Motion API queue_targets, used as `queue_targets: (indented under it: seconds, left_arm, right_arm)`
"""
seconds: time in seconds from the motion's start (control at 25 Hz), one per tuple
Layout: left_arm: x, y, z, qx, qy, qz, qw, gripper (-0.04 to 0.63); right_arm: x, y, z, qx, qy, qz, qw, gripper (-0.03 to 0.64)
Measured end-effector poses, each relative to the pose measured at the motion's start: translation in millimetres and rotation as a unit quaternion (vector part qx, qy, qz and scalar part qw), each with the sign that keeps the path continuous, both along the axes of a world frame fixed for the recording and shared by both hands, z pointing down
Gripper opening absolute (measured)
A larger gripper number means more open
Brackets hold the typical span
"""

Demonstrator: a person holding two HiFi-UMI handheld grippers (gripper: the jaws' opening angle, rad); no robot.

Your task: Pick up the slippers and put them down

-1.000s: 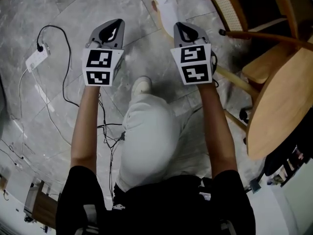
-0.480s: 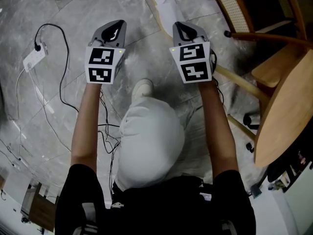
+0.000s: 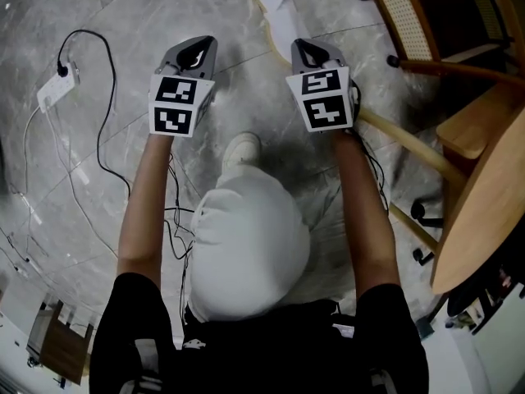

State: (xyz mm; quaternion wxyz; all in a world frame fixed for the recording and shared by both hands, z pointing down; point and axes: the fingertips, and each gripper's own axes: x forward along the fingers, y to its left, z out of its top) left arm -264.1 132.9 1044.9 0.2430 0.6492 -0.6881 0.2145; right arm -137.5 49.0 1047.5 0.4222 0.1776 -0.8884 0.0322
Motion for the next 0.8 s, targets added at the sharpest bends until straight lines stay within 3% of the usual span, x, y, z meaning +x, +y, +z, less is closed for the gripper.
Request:
queue_targets:
  seconds: [0.8]
  left_arm:
    - [13.1, 31.4, 57.7, -0.047, 0.019, 0.001, 0.9987, 0.004]
  right_arm:
    - [13.7, 32.8, 78.3, -0.035, 0.032, -0.02, 0.999, 0.003]
